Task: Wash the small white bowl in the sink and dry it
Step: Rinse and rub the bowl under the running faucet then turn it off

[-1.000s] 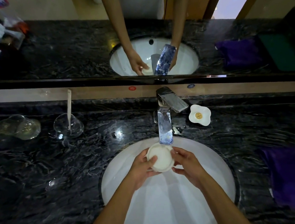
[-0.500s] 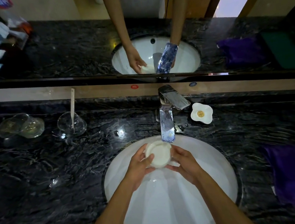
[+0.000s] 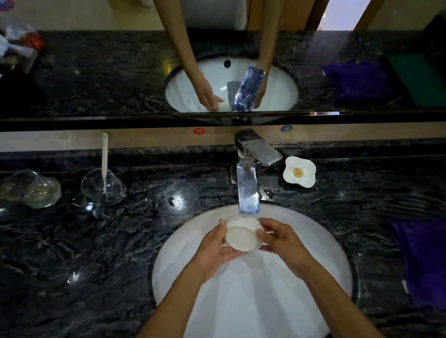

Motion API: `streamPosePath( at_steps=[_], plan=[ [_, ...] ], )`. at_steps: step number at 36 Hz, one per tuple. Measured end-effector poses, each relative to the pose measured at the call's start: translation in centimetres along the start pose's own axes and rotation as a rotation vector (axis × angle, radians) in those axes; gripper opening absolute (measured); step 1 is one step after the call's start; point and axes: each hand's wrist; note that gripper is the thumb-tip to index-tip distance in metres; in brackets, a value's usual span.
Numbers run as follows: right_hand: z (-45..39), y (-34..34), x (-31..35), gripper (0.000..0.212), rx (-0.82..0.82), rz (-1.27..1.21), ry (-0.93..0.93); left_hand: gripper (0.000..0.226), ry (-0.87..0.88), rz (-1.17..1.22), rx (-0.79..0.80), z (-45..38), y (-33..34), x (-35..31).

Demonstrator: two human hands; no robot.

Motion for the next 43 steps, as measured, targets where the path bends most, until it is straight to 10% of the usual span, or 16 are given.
streamPosePath(
  at_steps=[15, 21, 32, 43],
  plan=[
    [-1.5, 0.6, 0.8, 0.031, 0.063, 0.519, -0.132, 0.067, -0.209, 0.305, -0.025, -1.6, -0.6, -1.1],
    [-1.5, 0.4, 0.0, 0.028, 0.11, 0.639, -0.228, 0.028, -0.237, 0.334, 0.033, -1.0, -1.3, -1.3],
    [-1.5, 0.5, -1.2, 0.023, -0.03, -0.082, 0.1, 0.054, 0.005, 0.271, 0.026, -1.0, -2.2, 0.7],
    [-1.6, 1.7, -1.3, 0.028, -0.036, -0.086, 0.179, 0.06, 0.091, 0.159, 0.069, -0.4, -2.1, 1.1]
  ],
)
Point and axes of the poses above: each hand's wrist, its own z-axis away from the middle knuckle, its own y-axis out of the palm, x = y × z, and after that the axes turned 4 degrees about -z, right-handed
